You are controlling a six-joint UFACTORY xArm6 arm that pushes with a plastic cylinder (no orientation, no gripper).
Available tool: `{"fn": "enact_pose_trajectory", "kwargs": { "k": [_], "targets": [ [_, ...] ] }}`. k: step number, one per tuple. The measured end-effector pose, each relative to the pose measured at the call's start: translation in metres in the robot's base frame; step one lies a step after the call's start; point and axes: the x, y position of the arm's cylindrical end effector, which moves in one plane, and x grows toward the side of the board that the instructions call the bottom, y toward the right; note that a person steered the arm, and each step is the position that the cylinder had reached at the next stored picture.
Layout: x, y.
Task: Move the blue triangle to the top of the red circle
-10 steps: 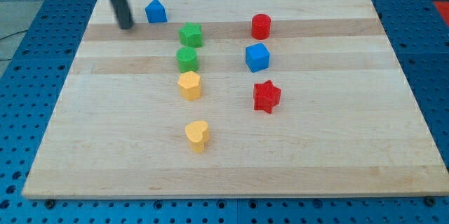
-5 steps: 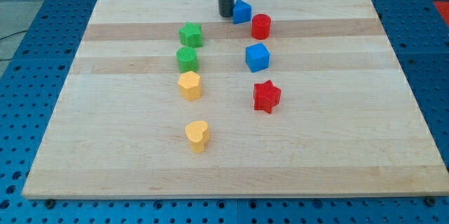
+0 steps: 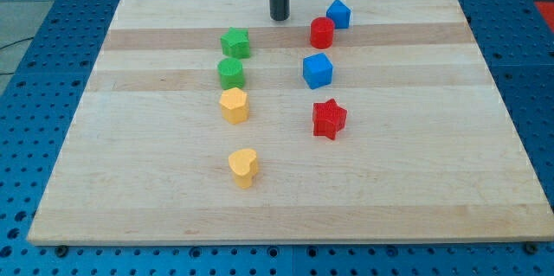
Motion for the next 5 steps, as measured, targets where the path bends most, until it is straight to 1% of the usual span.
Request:
{"fn": "enact_pose_trajectory", "kwargs": {
  "k": [1, 2, 3, 4, 5],
  "targets": [
    [-0.028, 0.077],
    [-0.03, 0.147],
    [0.008, 0.171],
    [0.017, 0.136],
    [0.015, 0.098]
  ]
}}
